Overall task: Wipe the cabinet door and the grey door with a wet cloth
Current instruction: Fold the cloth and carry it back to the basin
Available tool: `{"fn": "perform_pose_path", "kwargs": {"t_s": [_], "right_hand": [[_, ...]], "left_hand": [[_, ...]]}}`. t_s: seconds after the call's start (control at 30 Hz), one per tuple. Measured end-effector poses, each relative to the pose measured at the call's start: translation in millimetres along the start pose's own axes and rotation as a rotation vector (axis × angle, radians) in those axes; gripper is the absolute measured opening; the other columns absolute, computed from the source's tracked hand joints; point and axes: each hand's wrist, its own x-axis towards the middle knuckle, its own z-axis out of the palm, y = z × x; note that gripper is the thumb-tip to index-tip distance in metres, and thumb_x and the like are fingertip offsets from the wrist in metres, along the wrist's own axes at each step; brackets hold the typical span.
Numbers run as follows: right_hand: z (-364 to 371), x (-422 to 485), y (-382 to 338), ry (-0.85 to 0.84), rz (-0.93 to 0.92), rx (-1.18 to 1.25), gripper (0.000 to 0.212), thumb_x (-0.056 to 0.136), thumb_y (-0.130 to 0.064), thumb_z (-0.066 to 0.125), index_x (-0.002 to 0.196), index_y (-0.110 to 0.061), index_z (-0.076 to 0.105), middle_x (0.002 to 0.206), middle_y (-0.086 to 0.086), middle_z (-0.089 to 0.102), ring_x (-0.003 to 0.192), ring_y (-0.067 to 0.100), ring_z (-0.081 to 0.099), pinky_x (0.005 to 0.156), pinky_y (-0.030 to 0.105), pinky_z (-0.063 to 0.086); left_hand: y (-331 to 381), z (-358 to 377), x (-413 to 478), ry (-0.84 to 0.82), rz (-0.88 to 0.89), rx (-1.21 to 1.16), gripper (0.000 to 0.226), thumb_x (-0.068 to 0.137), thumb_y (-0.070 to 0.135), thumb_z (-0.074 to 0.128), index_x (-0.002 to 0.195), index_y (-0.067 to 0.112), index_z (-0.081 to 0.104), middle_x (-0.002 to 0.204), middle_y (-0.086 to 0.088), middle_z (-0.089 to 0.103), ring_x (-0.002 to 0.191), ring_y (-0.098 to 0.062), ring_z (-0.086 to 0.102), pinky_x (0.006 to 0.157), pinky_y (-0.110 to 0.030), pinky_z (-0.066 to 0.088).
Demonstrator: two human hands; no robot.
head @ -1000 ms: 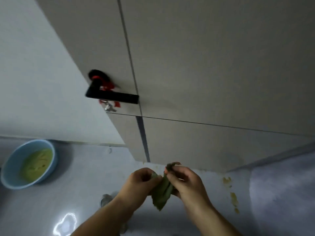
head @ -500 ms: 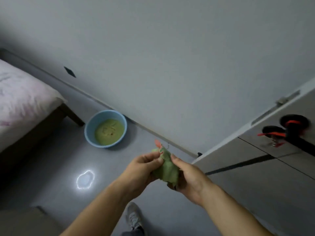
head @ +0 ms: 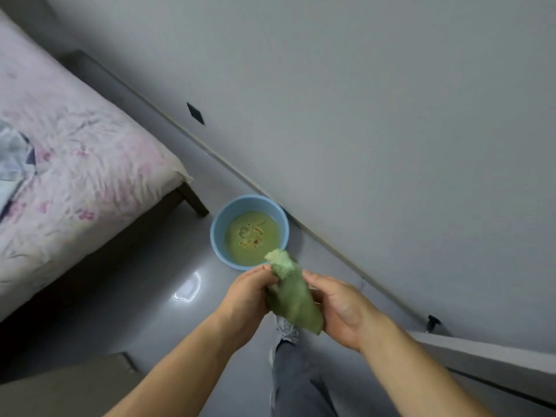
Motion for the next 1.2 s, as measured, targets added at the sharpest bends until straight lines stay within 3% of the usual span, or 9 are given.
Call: {"fn": "perform_pose_path", "kwargs": {"t_s": [0.13,0.23,0.43,0.57,0.67,0.8,0.97,1.13,1.2], "right_hand": [[10,64,-30,0.076,-0.055,0.142,0.035,0.092,-0.011,0.068,0.127,-0.006,0.061,0.106,0.017,0.076,0.092,0.029,0.075,0.076,0.041,0.059],[16,119,-50,0.148,-0.107,0.117,0.027,0.094,-0.002,0.064,0.120,-0.012,0.062,0.096,0.014,0.076,0.076,0.023,0.072,0.066,0.035,0.054],[8,244,-61,0.230,-0.124,-0.034,0.034,0.089,0.013,0.063,0.112,-0.011,0.068,0.104,0.011,0.074,0.090,0.021,0.072,0.080,0.035,0.057],[-13,324,-45,0.265,-0.059,-0.504,0.049,0.077,-0.004,0.084,0.121,-0.019,0.070,0.113,0.001,0.073,0.104,0.016,0.071,0.093,0.030,0.057],[-26,372,-28,0.240,0.037,-0.618,0.048,0.072,-0.009,0.088,0.116,-0.020,0.071,0.107,-0.002,0.073,0.096,0.012,0.070,0.080,0.018,0.053],[-37,413,-3,0.281,0.075,-0.693,0.019,0.079,-0.011,0.082,0.095,-0.021,0.077,0.082,-0.005,0.071,0.079,0.009,0.065,0.073,0.023,0.050],[-49,461,30,0.555,-0.024,-0.602,0.009,0.091,-0.022,0.072,0.083,-0.017,0.074,0.082,0.000,0.067,0.076,0.013,0.059,0.060,0.019,0.040],[-67,510,69,0.688,0.010,-0.292,0.014,0.101,-0.027,0.059,0.109,-0.022,0.069,0.095,-0.002,0.068,0.087,0.010,0.062,0.067,0.024,0.047],[-77,534,87,0.715,-0.005,-0.261,0.019,0.102,-0.030,0.058,0.116,-0.021,0.068,0.103,0.001,0.069,0.094,0.017,0.066,0.082,0.036,0.058]], "left_hand": [[33,-22,56,0.150,0.044,0.061,0.030,0.077,0.024,0.075,0.087,0.004,0.055,0.084,-0.017,0.058,0.071,-0.027,0.056,0.061,-0.036,0.046],[52,-41,110,0.254,0.078,0.211,0.026,0.091,0.007,0.075,0.096,0.012,0.049,0.082,-0.012,0.071,0.072,-0.026,0.069,0.064,-0.034,0.056],[68,-86,231,0.097,0.108,0.690,0.043,0.087,0.004,0.078,0.121,0.028,0.068,0.115,0.012,0.071,0.097,0.004,0.068,0.086,-0.005,0.049],[48,-115,307,0.020,0.105,1.039,0.055,0.086,0.017,0.079,0.138,0.022,0.063,0.128,0.008,0.067,0.120,-0.008,0.062,0.092,-0.006,0.035],[29,-133,363,-0.034,0.070,1.116,0.053,0.087,0.016,0.077,0.138,0.020,0.064,0.130,0.003,0.068,0.119,-0.011,0.061,0.086,-0.004,0.032],[2,-157,426,-0.129,-0.011,1.195,0.040,0.085,0.020,0.079,0.125,0.022,0.072,0.109,0.004,0.072,0.096,-0.009,0.064,0.073,-0.009,0.041],[-21,-179,497,-0.278,-0.041,1.329,0.011,0.093,0.032,0.072,0.089,0.022,0.076,0.066,0.008,0.059,0.062,-0.010,0.053,0.051,-0.019,0.036],[-58,-196,557,-0.372,0.008,1.233,0.023,0.094,0.036,0.071,0.090,0.014,0.076,0.103,0.010,0.059,0.094,-0.004,0.054,0.079,-0.012,0.043],[-77,-200,578,-0.370,-0.052,1.153,0.020,0.097,0.031,0.069,0.092,0.011,0.070,0.083,0.010,0.064,0.070,-0.005,0.055,0.057,-0.009,0.043]]}}
